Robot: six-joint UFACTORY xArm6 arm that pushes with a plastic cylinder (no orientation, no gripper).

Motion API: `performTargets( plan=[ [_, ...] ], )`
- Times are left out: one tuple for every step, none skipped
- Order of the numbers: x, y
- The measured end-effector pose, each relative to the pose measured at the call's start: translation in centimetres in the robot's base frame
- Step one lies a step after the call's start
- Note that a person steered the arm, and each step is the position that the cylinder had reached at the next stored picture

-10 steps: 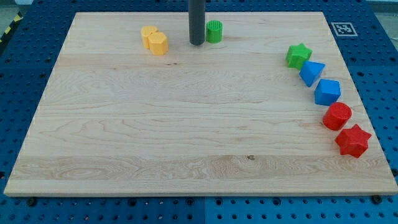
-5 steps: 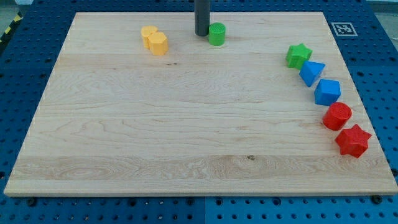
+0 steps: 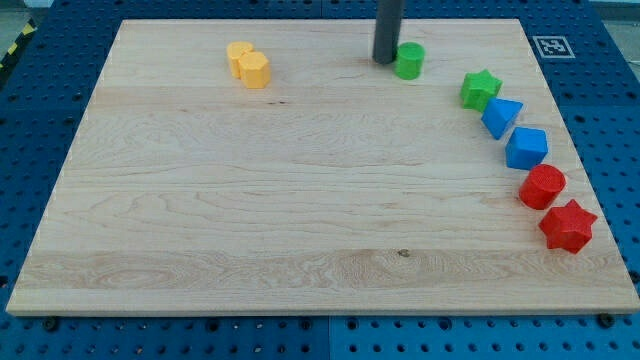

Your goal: Move the green circle to the top of the green star

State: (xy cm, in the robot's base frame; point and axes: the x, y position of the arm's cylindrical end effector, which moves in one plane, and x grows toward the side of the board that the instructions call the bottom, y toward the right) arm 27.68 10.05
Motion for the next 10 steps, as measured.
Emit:
performTargets(
  plan=[
    [0.0, 2.9],
    [1.2, 3.0],
    [2.2, 2.9],
    [2.3, 2.9],
    [2.8, 2.9],
    [3.0, 2.9],
    [4.1, 2.9],
    [5.7, 2.9],
    [5.8, 3.2],
    [5.7, 4.1]
  ],
)
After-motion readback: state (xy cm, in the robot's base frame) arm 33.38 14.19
